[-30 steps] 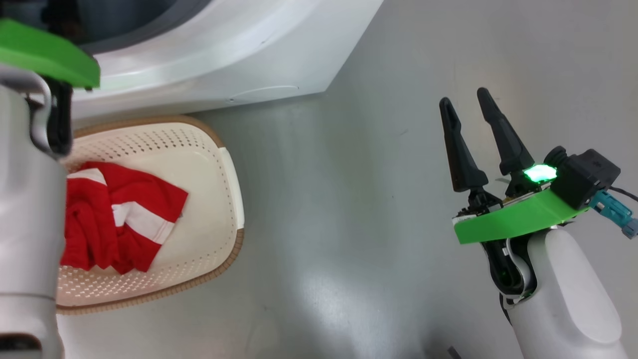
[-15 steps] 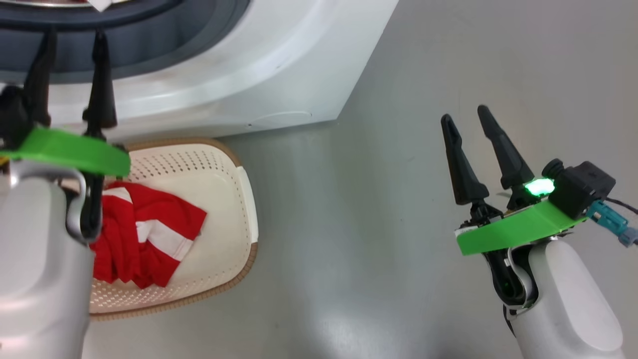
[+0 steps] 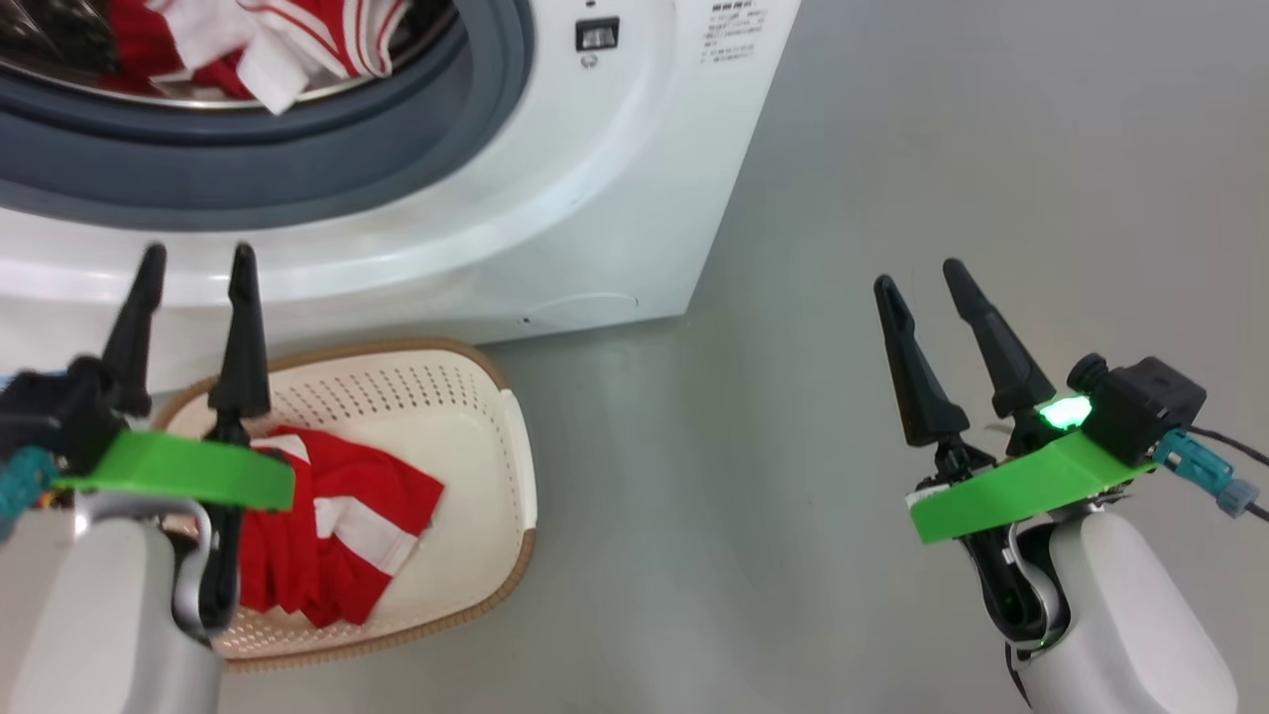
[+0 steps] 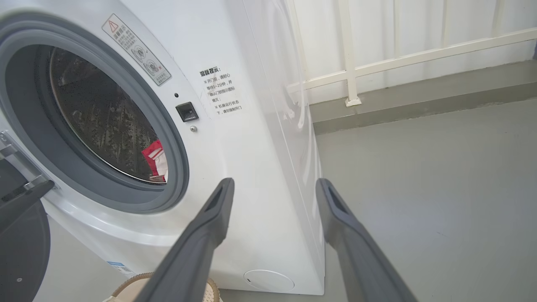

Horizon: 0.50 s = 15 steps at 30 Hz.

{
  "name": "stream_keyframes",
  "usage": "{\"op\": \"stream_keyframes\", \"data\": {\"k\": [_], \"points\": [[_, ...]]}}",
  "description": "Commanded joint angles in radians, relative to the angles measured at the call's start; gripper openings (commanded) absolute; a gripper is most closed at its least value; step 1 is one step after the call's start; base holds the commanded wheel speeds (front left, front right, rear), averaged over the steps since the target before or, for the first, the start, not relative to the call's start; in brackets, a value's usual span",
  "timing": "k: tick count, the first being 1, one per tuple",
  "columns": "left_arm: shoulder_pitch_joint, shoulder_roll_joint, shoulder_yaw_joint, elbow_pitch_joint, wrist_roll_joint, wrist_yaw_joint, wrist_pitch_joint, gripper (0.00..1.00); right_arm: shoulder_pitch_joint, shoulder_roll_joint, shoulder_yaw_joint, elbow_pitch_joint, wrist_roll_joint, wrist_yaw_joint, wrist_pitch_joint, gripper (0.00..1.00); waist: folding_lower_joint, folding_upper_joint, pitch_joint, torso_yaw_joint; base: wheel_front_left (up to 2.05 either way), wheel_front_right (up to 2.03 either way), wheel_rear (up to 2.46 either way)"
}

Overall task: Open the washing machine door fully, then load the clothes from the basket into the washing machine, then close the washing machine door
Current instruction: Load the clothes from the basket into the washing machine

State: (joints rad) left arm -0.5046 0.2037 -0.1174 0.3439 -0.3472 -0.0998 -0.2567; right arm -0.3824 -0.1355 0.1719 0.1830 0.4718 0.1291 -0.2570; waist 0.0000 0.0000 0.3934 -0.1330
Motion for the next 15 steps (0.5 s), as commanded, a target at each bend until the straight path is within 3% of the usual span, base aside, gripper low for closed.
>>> {"op": "stream_keyframes", "data": {"k": [1, 15], "points": [[0.02, 0.028, 0.036, -0.037, -0.001, 0.005, -0.005, 1.0, 0.03, -0.003, 0.022, -0.019, 0.01, 0.002, -0.005, 1.0, 0.0, 0.0, -0.039, 0.011, 0.0, 0.0, 0.0], [0.226, -0.008, 0.074, -0.142, 0.009, 0.008, -0.005, 1.0, 0.087, -0.026, 0.037, 0.005, 0.024, 0.002, -0.005, 1.0, 0.0, 0.0, -0.159, 0.037, 0.0, 0.0, 0.0]]}}
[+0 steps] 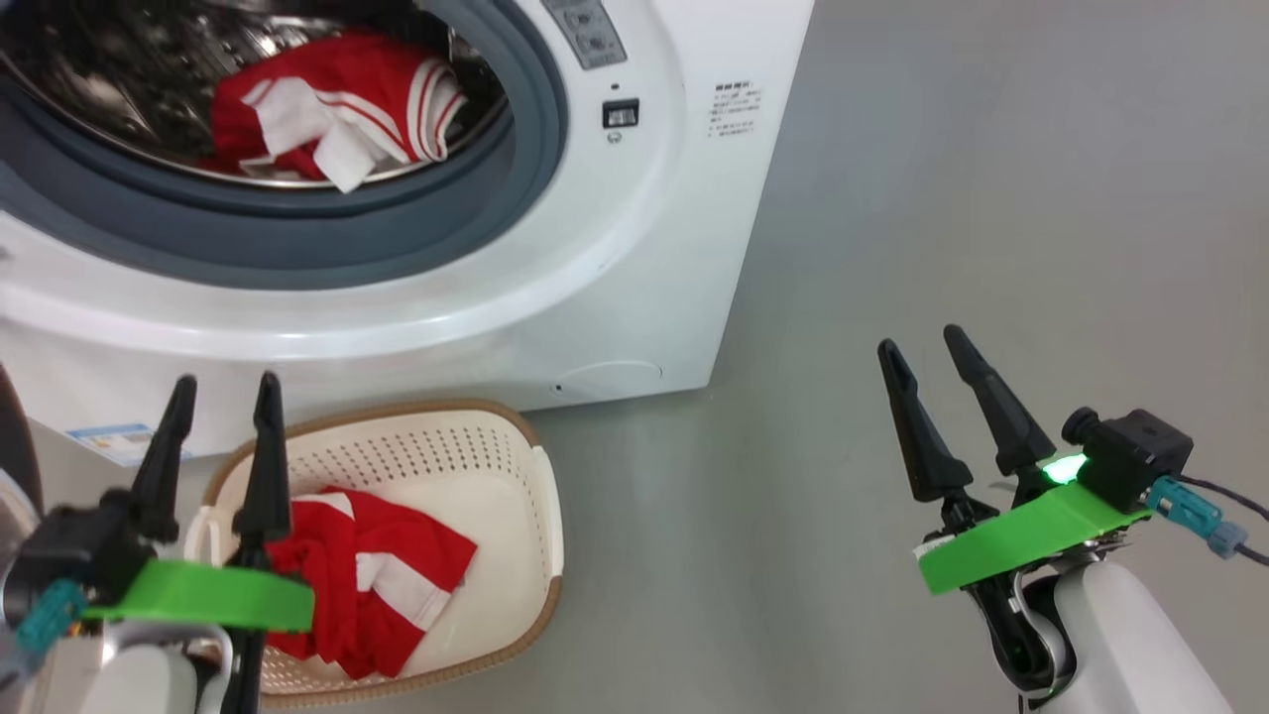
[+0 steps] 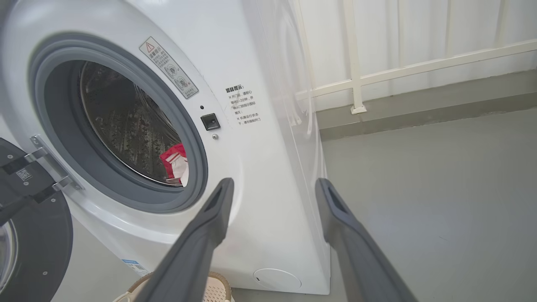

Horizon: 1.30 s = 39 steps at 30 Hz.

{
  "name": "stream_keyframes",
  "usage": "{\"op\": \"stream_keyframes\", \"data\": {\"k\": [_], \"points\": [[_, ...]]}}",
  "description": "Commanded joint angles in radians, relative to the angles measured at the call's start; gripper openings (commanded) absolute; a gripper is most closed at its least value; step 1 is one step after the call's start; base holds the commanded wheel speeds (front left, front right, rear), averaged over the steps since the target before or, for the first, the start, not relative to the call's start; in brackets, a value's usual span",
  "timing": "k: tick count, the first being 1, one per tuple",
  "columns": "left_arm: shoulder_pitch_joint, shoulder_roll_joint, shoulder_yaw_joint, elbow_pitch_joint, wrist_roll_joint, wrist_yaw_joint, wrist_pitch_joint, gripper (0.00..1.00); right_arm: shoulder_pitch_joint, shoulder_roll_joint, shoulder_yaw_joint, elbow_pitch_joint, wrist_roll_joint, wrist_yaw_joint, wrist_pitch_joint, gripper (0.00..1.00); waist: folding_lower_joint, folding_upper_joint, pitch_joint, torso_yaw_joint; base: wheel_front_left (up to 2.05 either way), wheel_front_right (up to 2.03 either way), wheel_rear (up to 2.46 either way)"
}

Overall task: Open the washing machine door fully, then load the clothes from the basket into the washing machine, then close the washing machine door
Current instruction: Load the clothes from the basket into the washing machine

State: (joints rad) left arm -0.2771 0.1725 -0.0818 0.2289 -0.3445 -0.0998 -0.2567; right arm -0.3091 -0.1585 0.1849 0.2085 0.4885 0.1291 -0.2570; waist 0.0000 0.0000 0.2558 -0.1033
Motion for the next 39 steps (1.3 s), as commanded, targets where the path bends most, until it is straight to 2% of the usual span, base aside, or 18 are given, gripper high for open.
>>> {"op": "stream_keyframes", "data": {"k": [1, 8, 18, 39], "points": [[0.015, 0.021, 0.043, -0.038, 0.008, 0.008, -0.005, 1.0, 0.018, -0.005, 0.024, -0.02, 0.008, 0.002, -0.005, 1.0, 0.0, 0.0, -0.03, 0.009, 0.0, 0.0, 0.0], [0.141, -0.017, 0.07, -0.116, 0.026, 0.018, -0.005, 1.0, 0.056, -0.016, -0.003, -0.015, -0.011, 0.002, -0.005, 1.0, 0.0, 0.0, -0.09, 0.024, 0.0, 0.0, 0.0], [0.223, -0.064, 0.088, -0.144, 0.04, 0.016, -0.005, 1.0, 0.089, -0.022, -0.023, -0.018, -0.043, 0.002, -0.005, 1.0, 0.0, 0.0, -0.126, 0.046, 0.0, 0.0, 0.0], [0.249, -0.098, 0.102, -0.168, 0.082, 0.0, -0.005, 1.0, 0.104, -0.027, -0.028, -0.02, -0.064, 0.002, -0.005, 1.0, 0.0, 0.0, -0.131, 0.061, 0.0, 0.0, 0.0]]}}
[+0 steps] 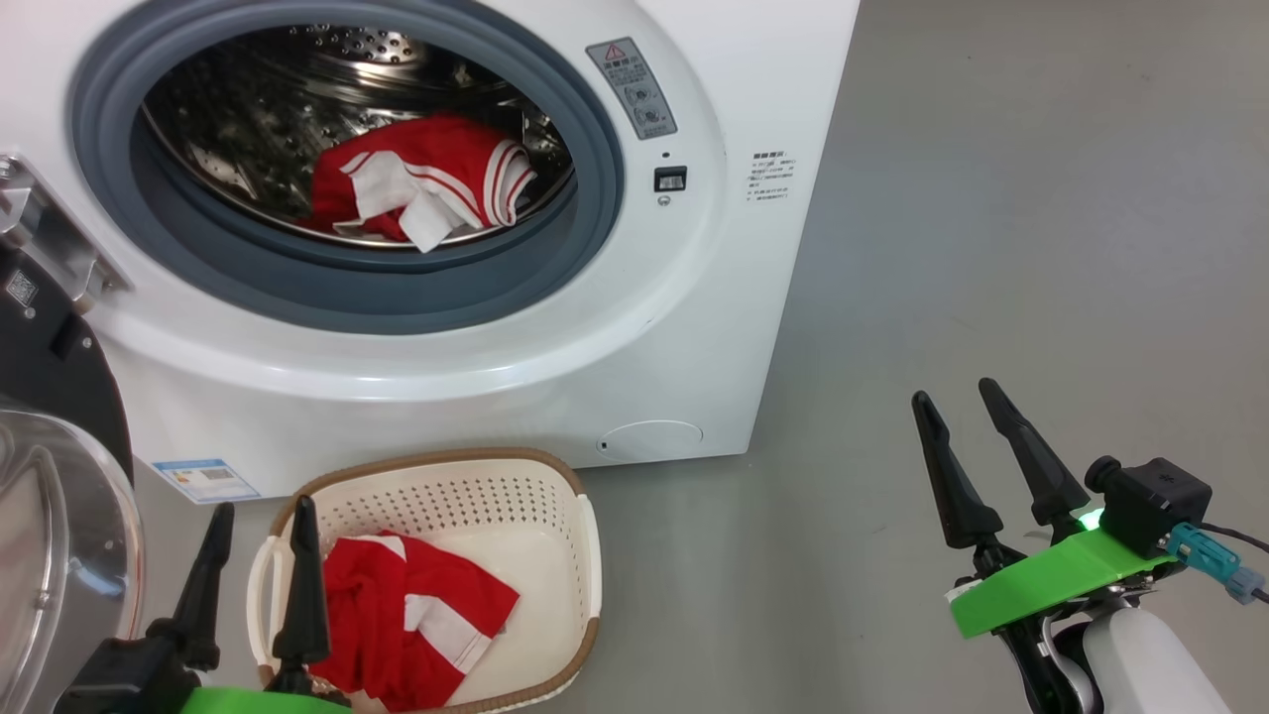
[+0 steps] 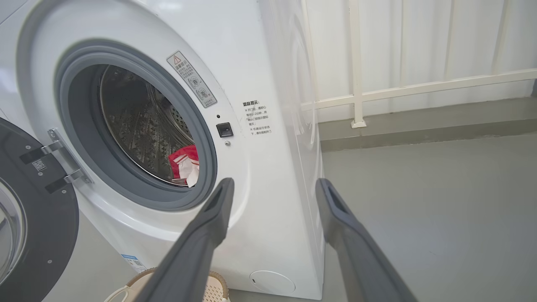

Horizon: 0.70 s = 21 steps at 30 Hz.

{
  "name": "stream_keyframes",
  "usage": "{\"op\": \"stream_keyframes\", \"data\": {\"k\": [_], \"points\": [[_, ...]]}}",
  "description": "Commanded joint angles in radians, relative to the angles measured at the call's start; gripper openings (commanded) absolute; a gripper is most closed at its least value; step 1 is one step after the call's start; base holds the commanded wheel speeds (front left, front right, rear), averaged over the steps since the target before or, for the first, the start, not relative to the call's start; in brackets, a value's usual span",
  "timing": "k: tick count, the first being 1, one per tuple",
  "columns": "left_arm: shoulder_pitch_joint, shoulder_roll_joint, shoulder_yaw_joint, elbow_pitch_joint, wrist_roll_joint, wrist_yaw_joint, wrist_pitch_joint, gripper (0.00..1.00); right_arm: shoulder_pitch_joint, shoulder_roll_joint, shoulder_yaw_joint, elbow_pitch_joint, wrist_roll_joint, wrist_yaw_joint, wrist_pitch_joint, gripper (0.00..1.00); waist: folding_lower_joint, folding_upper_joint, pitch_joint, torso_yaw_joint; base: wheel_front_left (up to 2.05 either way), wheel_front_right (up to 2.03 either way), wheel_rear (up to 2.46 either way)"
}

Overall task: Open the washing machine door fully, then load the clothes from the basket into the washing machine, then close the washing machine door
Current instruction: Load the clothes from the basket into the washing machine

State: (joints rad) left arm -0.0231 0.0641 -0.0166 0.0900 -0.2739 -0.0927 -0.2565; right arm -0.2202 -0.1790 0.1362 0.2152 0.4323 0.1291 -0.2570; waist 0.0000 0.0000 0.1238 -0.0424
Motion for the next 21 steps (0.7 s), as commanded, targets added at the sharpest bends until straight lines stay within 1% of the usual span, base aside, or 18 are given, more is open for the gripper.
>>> {"op": "stream_keyframes", "data": {"k": [1, 21], "points": [[-0.005, 0.009, 0.036, -0.029, 0.012, -0.008, -0.005, 1.0, 0.015, -0.007, 0.021, -0.027, -0.008, 0.002, -0.005, 1.0, 0.0, 0.0, 0.003, 0.0, 0.0, 0.0, 0.0], [-0.015, -0.002, 0.042, -0.015, 0.018, -0.021, -0.005, 1.0, 0.007, -0.007, 0.029, -0.02, 0.0, 0.002, -0.005, 1.0, 0.0, 0.0, 0.016, -0.004, 0.0, 0.0, 0.0]]}}
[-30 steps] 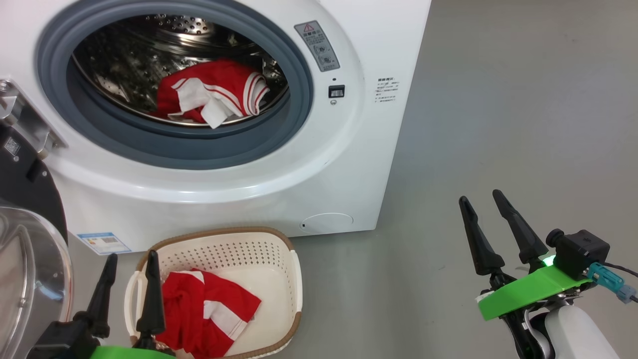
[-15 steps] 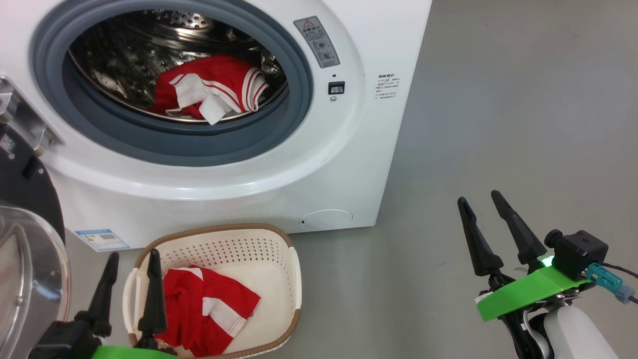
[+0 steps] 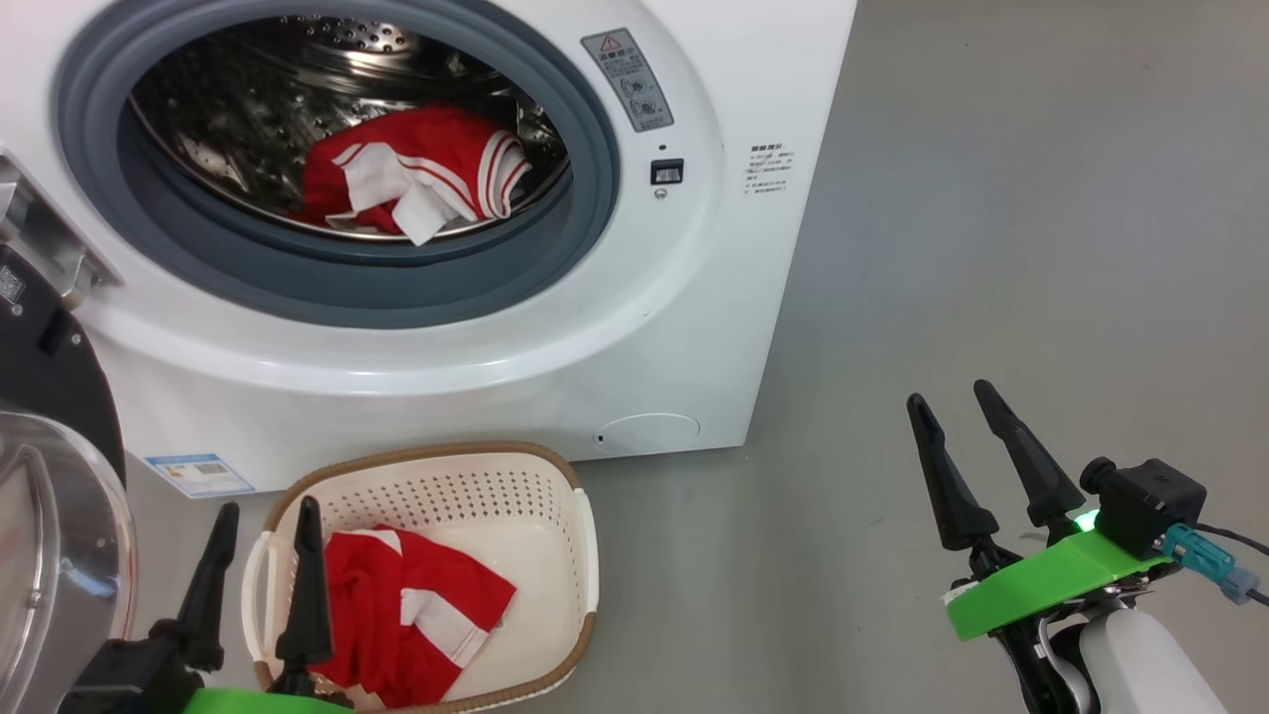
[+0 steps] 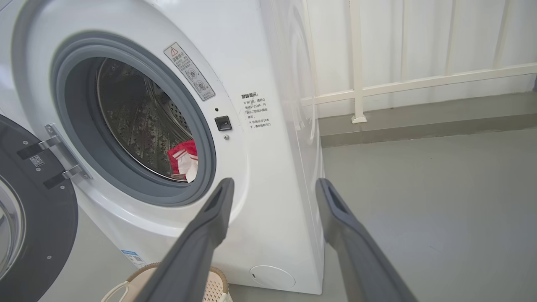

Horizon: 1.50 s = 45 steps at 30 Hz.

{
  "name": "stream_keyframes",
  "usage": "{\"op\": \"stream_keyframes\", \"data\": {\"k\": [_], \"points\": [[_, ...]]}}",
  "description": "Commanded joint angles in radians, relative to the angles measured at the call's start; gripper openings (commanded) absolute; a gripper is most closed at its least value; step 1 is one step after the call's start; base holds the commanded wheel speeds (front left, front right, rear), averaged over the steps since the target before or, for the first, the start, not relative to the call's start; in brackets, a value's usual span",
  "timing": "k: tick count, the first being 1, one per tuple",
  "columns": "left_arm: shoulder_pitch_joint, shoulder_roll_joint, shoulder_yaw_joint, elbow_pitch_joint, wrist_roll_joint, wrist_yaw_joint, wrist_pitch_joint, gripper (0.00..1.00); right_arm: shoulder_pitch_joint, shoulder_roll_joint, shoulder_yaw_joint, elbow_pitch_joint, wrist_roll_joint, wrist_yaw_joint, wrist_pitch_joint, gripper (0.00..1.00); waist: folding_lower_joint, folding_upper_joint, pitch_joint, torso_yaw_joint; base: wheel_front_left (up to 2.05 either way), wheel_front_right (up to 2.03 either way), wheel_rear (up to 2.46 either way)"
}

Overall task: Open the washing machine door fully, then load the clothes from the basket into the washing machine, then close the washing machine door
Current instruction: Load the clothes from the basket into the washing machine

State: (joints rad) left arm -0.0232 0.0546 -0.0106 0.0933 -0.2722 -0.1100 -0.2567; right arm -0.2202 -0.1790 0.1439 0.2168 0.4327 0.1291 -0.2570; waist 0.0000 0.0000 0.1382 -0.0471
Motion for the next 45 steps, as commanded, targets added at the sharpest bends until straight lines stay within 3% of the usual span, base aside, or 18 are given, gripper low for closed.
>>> {"op": "stream_keyframes", "data": {"k": [1, 20, 45], "points": [[-0.016, 0.007, 0.036, -0.018, 0.017, -0.004, -0.005, 1.0, 0.007, -0.007, 0.022, -0.022, -0.001, 0.002, -0.005, 1.0, 0.0, 0.0, 0.003, 0.001, 0.0, 0.0, 0.0], [-0.076, 0.018, 0.028, 0.029, 0.018, -0.013, -0.005, 1.0, -0.024, 0.001, 0.016, -0.036, -0.004, 0.002, -0.005, 1.0, 0.0, 0.0, 0.09, 0.003, 0.0, 0.0, 0.0], [-0.248, 0.067, 0.004, 0.21, -0.019, -0.02, -0.005, 1.0, -0.117, 0.029, 0.015, -0.066, -0.019, 0.002, -0.005, 1.0, 0.0, 0.0, 0.311, 0.001, 0.0, 0.0, 0.0]]}}
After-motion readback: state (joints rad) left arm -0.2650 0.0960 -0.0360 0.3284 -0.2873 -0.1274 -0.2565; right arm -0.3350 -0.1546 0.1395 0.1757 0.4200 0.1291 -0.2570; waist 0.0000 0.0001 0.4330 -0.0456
